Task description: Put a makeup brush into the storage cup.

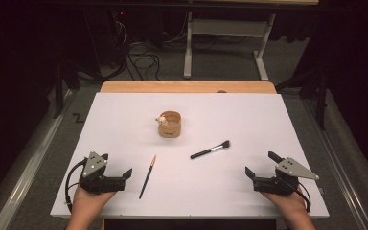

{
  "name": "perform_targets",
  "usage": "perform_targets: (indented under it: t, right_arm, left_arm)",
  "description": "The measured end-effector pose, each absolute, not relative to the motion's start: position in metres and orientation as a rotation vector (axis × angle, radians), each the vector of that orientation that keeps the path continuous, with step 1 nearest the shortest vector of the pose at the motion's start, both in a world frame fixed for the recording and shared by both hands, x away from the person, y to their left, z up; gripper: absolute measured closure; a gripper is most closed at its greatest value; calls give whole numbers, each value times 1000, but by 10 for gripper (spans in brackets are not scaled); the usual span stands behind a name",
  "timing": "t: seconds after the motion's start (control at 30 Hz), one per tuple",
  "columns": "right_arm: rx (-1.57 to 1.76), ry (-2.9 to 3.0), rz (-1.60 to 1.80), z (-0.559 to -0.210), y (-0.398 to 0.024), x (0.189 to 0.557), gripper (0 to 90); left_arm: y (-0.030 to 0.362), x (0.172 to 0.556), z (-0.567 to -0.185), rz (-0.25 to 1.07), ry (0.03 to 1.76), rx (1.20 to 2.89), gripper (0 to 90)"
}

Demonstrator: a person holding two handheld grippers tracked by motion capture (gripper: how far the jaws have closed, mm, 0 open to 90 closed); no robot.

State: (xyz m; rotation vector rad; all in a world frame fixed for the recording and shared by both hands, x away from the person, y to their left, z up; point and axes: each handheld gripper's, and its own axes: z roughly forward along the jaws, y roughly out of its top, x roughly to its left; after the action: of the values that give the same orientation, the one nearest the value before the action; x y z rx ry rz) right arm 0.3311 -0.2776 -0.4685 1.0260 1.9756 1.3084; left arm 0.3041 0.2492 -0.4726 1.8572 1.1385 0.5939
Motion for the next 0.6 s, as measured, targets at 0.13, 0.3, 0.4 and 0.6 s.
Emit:
perform_targets:
  t: [0.13,0.3,0.4,0.6]
  right_arm:
    - [1025,1977,1305,-469,-278,331,4]
    - [1035,1978,1306,-469,-278,331,4]
    - [1033,1975,1307,-469,-278,331,4]
    - [1034,1978,1304,-469,-278,332,4]
  left_arm:
    - [247,306,-473,574,1144,1901,11]
    - [244,307,-475,561,1152,1933,7]
    - [244,307,-475,558,1155,1938,7]
    - [243,308,-476,554,1160,1950,8]
